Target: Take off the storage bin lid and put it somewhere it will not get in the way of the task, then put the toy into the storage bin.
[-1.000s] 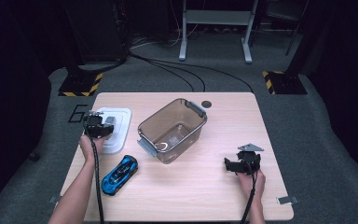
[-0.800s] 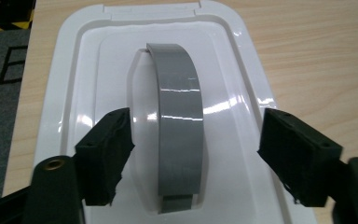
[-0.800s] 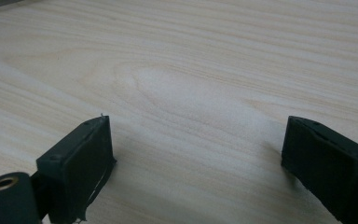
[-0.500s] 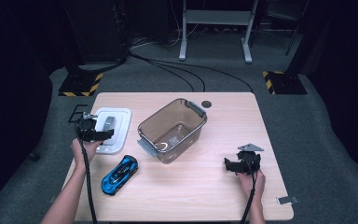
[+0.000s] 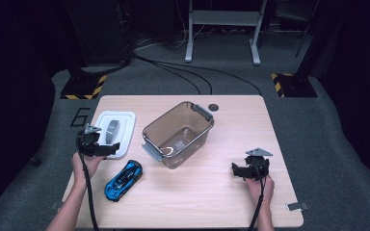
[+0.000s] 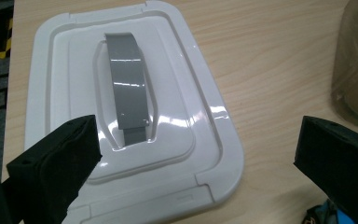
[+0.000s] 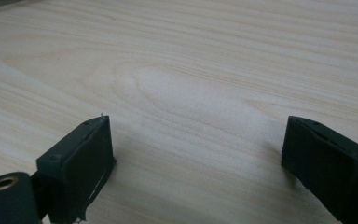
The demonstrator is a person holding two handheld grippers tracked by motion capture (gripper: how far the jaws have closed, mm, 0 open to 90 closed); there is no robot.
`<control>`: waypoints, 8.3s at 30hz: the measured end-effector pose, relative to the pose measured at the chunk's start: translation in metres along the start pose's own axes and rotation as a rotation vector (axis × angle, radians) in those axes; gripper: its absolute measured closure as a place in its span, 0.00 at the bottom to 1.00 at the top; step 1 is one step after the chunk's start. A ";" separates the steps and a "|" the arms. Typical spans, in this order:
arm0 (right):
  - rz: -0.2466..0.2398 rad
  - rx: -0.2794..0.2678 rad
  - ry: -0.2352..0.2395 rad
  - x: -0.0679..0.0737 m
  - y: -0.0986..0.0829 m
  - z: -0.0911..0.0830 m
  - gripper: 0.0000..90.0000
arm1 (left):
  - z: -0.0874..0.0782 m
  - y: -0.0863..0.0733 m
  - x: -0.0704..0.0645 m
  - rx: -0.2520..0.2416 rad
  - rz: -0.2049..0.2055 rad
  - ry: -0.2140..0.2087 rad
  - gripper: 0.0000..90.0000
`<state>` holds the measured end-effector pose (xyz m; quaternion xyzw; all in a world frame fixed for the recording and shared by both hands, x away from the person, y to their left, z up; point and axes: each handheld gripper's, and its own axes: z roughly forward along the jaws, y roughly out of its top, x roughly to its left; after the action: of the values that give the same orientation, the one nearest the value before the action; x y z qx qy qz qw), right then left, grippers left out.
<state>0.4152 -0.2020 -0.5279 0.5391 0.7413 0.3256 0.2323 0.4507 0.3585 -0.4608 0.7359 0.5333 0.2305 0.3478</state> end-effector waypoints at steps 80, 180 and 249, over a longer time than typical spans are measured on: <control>0.000 0.000 -0.001 0.000 0.000 0.000 0.09 | -0.008 -0.024 -0.086 0.136 0.171 -0.161 0.27; 0.003 0.000 0.001 0.000 0.000 0.000 0.09 | -0.056 0.154 -0.045 0.043 0.207 -0.077 0.27; 0.000 0.000 0.002 0.000 0.000 0.000 0.09 | 0.008 0.184 -0.181 0.131 0.381 -0.303 0.27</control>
<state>0.4152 -0.2022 -0.5279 0.5390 0.7414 0.3258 0.2315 0.5126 0.1505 -0.3215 0.8702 0.3406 0.1437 0.3256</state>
